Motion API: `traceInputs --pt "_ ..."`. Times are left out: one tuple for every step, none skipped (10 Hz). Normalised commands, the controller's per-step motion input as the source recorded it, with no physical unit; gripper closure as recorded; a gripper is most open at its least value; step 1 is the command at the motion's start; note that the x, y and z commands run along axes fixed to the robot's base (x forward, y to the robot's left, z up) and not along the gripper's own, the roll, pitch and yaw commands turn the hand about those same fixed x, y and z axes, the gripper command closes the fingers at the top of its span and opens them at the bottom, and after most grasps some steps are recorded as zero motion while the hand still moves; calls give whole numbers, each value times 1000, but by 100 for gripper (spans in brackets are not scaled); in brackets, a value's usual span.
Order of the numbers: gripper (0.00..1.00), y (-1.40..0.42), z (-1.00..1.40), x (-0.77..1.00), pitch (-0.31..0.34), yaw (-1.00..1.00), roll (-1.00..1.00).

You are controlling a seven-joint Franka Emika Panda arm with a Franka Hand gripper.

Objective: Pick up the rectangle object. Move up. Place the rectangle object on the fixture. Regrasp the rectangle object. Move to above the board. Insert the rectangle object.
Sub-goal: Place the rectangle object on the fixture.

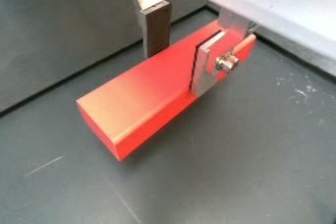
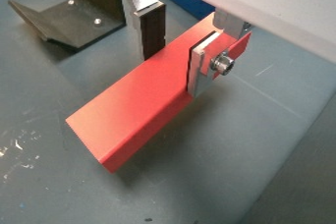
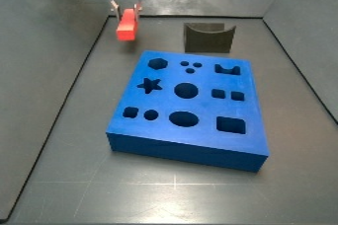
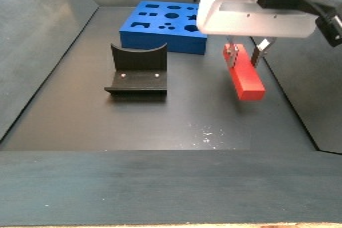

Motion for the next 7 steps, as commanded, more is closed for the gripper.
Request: traceInputs --pt "100 0 1000 0 0 0 0" --pt "100 -4 1000 -4 0 20 17" --pt "100 -2 1000 -20 29 17 23" --pt "100 0 1000 -26 43 12 34" --pt "100 2 1000 -30 49 4 49" --pt "100 5 1000 -35 54 -4 66" --pt "100 9 1000 -42 61 -11 90"
